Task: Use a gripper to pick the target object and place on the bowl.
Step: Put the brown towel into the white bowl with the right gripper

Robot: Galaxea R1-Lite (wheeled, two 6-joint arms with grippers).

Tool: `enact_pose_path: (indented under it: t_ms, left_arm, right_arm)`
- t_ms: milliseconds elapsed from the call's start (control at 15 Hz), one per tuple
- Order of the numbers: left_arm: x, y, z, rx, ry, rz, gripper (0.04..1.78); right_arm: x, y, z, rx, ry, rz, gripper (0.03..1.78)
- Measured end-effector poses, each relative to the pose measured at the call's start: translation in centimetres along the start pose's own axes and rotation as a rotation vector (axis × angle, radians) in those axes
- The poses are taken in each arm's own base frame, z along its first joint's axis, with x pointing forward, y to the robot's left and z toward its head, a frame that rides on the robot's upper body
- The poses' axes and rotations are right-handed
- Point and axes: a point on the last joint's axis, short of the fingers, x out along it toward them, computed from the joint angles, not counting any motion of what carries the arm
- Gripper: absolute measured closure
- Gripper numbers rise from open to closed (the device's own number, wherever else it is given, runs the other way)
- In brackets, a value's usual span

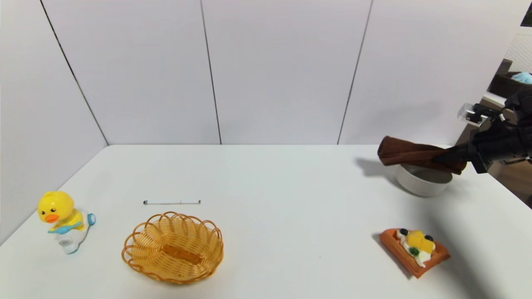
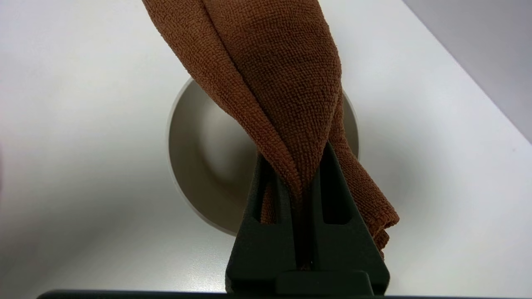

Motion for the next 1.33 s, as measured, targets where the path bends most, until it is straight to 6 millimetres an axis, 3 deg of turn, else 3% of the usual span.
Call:
enact_pose_path:
  t_ms: [933, 1200, 1333]
  left_arm:
    - [0.0, 0.0, 0.0, 0.0, 0.0, 0.0, 0.13]
    - [0.0, 0.0, 0.0, 0.0, 0.0, 0.0, 0.13]
    - [0.0, 0.0, 0.0, 0.0, 0.0, 0.0, 0.13]
  right_arm:
    - [-1.0, -0.6, -1.0, 0.026, 0.017, -0.032, 1.67]
    - [-1.1, -0.6, -0.9, 0.027, 0.024, -0.039, 1.07]
    - [-1.2, -0.7, -0.9, 0.026, 0.024, -0.043, 0.85]
